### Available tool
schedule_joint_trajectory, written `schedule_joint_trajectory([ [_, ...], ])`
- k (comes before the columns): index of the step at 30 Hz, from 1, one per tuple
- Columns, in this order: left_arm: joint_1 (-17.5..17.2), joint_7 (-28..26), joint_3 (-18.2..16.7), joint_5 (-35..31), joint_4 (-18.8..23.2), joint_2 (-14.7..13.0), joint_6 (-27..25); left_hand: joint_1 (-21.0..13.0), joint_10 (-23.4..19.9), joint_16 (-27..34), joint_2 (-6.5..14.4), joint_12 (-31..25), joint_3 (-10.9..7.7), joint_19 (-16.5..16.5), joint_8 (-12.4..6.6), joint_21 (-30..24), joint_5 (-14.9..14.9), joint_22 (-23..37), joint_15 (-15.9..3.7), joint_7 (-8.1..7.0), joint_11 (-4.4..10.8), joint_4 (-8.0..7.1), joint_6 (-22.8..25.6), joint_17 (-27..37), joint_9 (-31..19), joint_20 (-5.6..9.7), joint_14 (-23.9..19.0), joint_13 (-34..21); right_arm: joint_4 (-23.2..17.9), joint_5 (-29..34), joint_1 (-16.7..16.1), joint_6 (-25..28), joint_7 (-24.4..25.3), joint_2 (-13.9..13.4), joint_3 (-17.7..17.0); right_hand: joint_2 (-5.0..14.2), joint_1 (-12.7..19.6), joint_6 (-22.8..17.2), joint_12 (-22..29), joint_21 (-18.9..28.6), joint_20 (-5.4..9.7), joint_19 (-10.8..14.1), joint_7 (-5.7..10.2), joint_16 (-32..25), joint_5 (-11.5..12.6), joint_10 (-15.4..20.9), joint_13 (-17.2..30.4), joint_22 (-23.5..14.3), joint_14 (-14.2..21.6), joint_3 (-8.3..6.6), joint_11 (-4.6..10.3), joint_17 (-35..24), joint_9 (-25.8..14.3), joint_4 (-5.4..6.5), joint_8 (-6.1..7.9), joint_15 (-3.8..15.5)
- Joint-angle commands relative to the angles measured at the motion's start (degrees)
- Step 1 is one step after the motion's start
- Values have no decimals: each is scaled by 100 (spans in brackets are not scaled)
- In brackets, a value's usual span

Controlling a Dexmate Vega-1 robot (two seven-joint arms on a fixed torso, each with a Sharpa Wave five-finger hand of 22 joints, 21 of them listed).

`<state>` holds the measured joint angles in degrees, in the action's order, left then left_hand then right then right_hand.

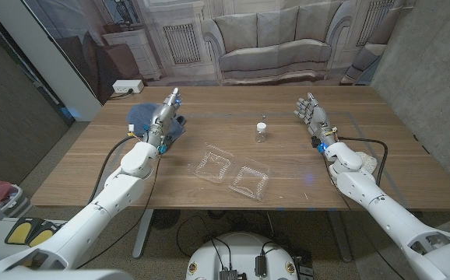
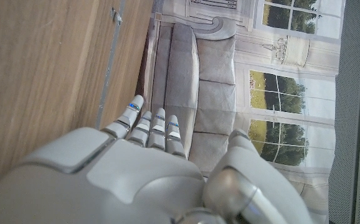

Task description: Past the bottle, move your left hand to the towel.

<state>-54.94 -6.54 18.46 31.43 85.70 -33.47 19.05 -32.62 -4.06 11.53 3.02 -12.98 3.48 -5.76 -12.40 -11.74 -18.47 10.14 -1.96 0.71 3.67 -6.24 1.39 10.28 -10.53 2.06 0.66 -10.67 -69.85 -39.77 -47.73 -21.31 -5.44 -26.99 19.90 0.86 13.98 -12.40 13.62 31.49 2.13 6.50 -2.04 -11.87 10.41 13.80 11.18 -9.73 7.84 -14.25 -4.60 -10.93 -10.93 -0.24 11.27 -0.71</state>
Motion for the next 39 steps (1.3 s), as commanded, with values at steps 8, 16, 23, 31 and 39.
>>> schedule_joint_trajectory([
  [8,-382,-160,-287,-18,358,-186,172,-60,-85,-10,52,-5,-9,29,-35,-17,-28,14,-31,-10,-1,34,58,7,-10,74,-64,-15,-56,13,28,-41,11,17,-3,39,32,-67,29,-53,110,79,-2,-11,31,64,2,-21,77,-8,1,6,-17,-12,52,-1],
  [16,-583,-306,-401,-165,532,-228,341,-84,-131,-8,62,-9,-7,51,-37,-20,-27,14,-36,-16,17,45,102,7,-10,77,-100,-15,-81,-124,-11,-43,-110,-17,-73,42,31,-34,27,-73,113,100,-11,-9,29,70,-1,-21,95,-4,1,7,-17,-16,35,3],
  [23,-590,99,-426,196,423,-144,522,-104,-169,-10,67,-11,-1,61,-41,-17,-27,14,-48,-17,19,54,153,7,-10,86,-126,-15,76,-325,2,-103,-349,46,-133,41,28,-30,33,-88,106,115,-17,-9,28,96,-2,-22,111,1,4,7,-17,-18,32,9],
  [31,-556,-349,-383,-370,372,-86,582,-123,-154,-29,73,9,5,40,-26,-3,-28,14,-61,-20,38,62,156,7,-10,95,-106,-15,32,-364,-33,-138,-374,48,-170,40,22,5,33,-103,104,137,-34,-10,26,108,-4,-22,131,8,18,7,-17,-18,17,7],
  [39,-825,-930,-540,-883,533,-116,642,-137,-162,-36,79,16,10,45,-16,-2,-29,15,-64,-26,57,67,164,8,-10,118,-108,-15,-295,-339,-133,-18,-274,-144,-232,40,18,12,35,-115,91,152,-34,-8,26,121,-5,-23,139,12,16,7,-17,-19,14,8],
])
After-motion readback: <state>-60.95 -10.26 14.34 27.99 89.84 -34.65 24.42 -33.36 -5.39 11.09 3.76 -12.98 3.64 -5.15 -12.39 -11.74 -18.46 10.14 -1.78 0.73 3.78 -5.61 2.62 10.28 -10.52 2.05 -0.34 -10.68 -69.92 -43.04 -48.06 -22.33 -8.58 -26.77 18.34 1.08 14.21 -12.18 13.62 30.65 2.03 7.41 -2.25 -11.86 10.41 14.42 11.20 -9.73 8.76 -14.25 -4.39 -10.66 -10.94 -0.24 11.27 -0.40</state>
